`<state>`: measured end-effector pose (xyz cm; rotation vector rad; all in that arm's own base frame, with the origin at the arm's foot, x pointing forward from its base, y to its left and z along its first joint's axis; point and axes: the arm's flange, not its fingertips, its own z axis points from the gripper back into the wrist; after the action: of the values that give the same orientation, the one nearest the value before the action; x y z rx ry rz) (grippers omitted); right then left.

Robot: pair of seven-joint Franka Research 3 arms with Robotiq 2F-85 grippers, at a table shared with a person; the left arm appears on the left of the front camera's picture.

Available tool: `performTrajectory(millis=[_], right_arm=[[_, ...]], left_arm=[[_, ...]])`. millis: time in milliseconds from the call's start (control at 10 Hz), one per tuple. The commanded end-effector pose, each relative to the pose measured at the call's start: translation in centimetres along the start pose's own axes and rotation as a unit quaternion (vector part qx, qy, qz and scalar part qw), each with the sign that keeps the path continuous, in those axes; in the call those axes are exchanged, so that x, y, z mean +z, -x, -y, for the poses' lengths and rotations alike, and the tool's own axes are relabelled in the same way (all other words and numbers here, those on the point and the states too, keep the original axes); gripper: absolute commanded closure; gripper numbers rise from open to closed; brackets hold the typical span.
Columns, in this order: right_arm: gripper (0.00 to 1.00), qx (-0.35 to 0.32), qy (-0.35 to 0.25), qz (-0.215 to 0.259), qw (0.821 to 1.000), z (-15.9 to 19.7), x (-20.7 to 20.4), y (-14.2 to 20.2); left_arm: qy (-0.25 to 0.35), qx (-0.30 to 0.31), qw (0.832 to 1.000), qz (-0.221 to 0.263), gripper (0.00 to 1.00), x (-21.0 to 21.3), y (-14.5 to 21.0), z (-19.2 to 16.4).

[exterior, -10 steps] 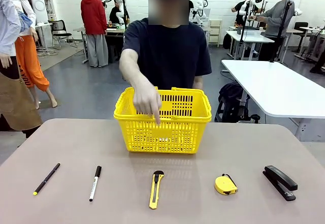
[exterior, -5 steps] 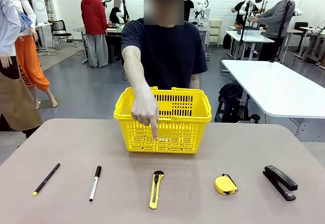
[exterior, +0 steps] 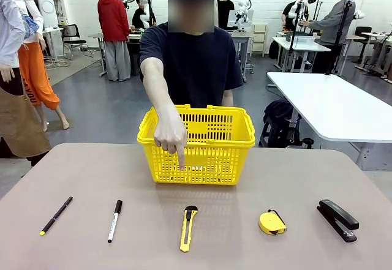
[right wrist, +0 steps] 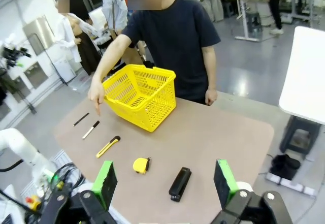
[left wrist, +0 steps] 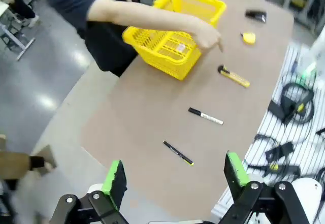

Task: Place the items the person wants into the basket.
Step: Pick up the item the person points to and place it in the Market Basket.

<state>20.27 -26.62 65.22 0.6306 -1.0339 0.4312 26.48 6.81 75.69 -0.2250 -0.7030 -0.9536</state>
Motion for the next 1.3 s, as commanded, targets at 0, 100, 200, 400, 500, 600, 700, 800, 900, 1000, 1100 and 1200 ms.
performTrajectory(millis=[0,100,200,400,500,600,700,800,900,1000,1100,1200], right_arm=[[0.00,0.007,-0.008,0.011,1.000,0.1,-0.1,-0.1],[0.00,0.007,-0.008,0.011,1.000,0.1,-0.1,-0.1],[0.00,0.007,-0.008,0.011,1.000,0.1,-0.1,-0.1],[0.00,0.007,-0.008,0.011,1.000,0.1,-0.1,-0.1],[0.00,0.007,-0.008,0.011,1.000,0.1,-0.1,-0.1],[0.00,0.007,-0.008,0.011,1.000,0.1,-0.1,-0.1],[0.00,0.007,-0.008,0.011,1.000,0.1,-0.1,-0.1],[0.00,0.007,-0.008,0.011,1.000,0.1,-0.1,-0.1],[0.00,0.007,-0.008,0.011,1.000,0.1,-0.1,-0.1],[0.00,0.007,-0.008,0.011,1.000,0.1,-0.1,-0.1],[0.00,0.007,-0.008,0.011,1.000,0.1,-0.1,-0.1],[0.00,0.007,-0.008,0.011,1.000,0.1,-0.1,-0.1]], left_arm=[[-0.009,-0.086,0.978,-0.189,0.00,-7.7,-12.9,3.3],[0.002,-0.093,0.968,-0.234,0.00,-11.8,-16.4,5.5],[0.016,-0.076,0.964,-0.255,0.00,-16.2,-18.5,7.9],[-0.014,-0.025,0.962,-0.270,0.00,-26.1,-19.6,12.9],[-0.037,0.008,0.957,-0.288,0.00,-29.8,-19.1,14.6],[-0.044,0.048,0.954,-0.293,0.00,-33.4,-18.2,16.6],[-0.061,0.089,0.952,-0.286,0.00,-35.6,-17.2,18.1],[-0.093,0.124,0.948,-0.280,0.00,-37.3,-16.3,19.1],[-0.084,0.130,0.948,-0.278,0.00,-38.5,-15.6,19.8],[-0.077,0.140,0.951,-0.265,0.00,-39.5,-15.2,20.5],[-0.083,0.142,0.951,-0.261,0.00,-40.7,-14.6,20.9],[-0.076,0.147,0.947,-0.274,0.00,-41.9,-13.9,21.1]])
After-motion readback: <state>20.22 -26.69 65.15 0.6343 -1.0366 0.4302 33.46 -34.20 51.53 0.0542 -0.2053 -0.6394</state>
